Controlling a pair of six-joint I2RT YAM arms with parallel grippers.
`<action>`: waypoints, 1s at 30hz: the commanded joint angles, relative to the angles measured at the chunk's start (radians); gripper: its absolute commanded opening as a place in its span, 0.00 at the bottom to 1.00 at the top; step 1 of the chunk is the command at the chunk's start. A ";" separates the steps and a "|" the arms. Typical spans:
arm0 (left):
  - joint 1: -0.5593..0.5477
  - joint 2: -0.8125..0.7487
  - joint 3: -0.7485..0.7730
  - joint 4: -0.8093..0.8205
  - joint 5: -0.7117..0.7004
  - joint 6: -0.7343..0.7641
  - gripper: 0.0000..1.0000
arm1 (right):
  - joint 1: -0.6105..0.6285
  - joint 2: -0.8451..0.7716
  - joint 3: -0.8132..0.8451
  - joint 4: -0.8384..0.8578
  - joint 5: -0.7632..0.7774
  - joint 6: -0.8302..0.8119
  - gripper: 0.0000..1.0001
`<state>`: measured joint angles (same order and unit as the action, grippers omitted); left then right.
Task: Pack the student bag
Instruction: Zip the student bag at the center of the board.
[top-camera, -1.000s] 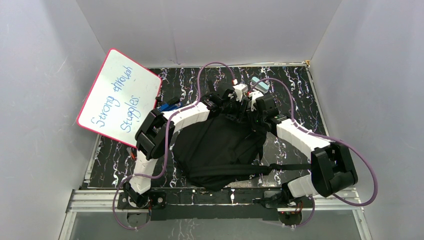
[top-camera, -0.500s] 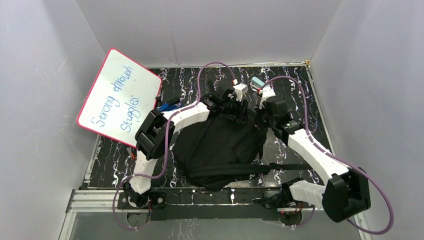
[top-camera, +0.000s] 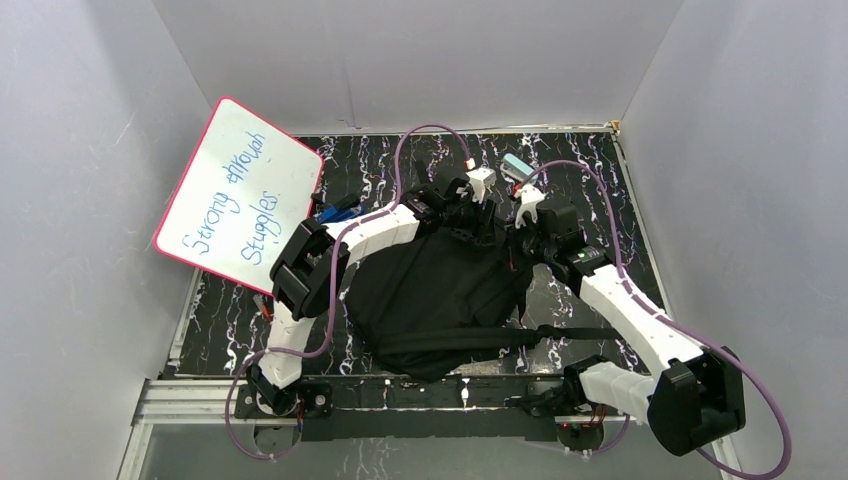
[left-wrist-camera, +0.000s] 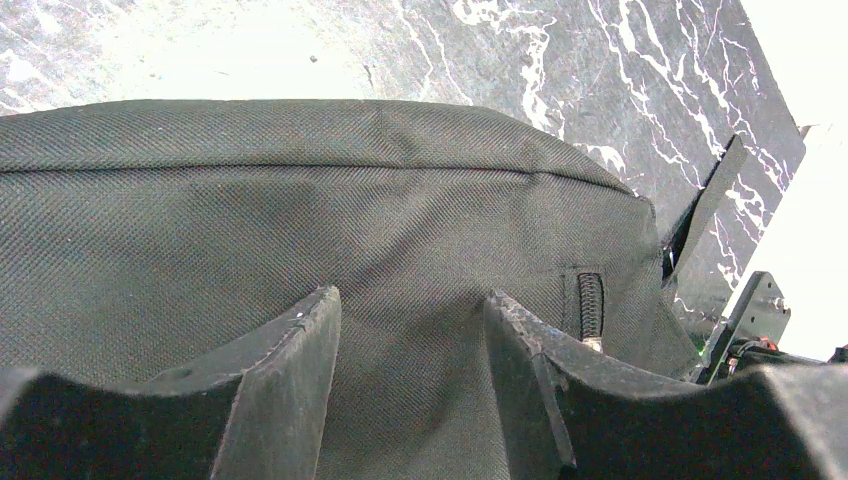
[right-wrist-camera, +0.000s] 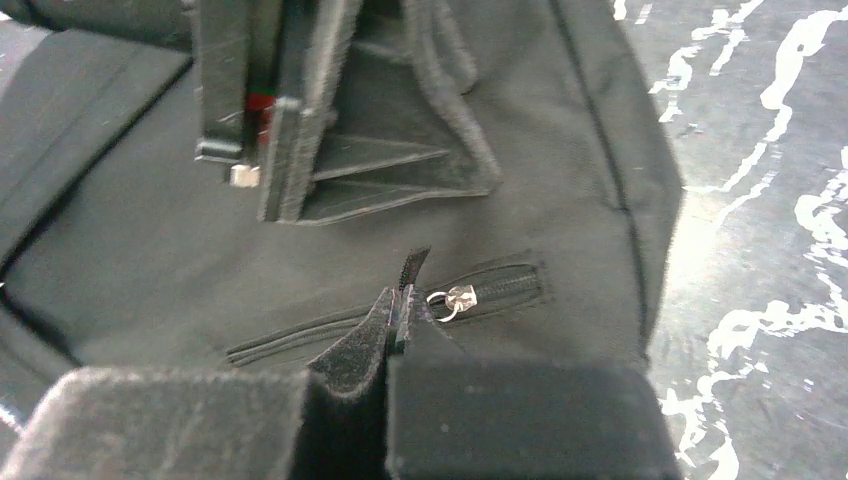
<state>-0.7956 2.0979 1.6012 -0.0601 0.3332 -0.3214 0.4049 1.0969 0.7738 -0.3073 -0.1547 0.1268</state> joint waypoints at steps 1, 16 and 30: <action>-0.011 -0.002 -0.019 -0.098 -0.013 0.010 0.53 | 0.007 -0.036 -0.024 0.035 -0.219 0.034 0.00; -0.013 0.015 -0.010 -0.104 -0.010 0.007 0.53 | 0.136 -0.087 -0.117 0.155 -0.326 0.125 0.00; -0.013 0.019 -0.007 -0.110 -0.010 0.008 0.54 | 0.358 -0.023 -0.114 0.171 -0.297 0.131 0.00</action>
<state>-0.7959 2.0979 1.6016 -0.0635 0.3336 -0.3218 0.7139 1.0691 0.6556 -0.1898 -0.3779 0.2367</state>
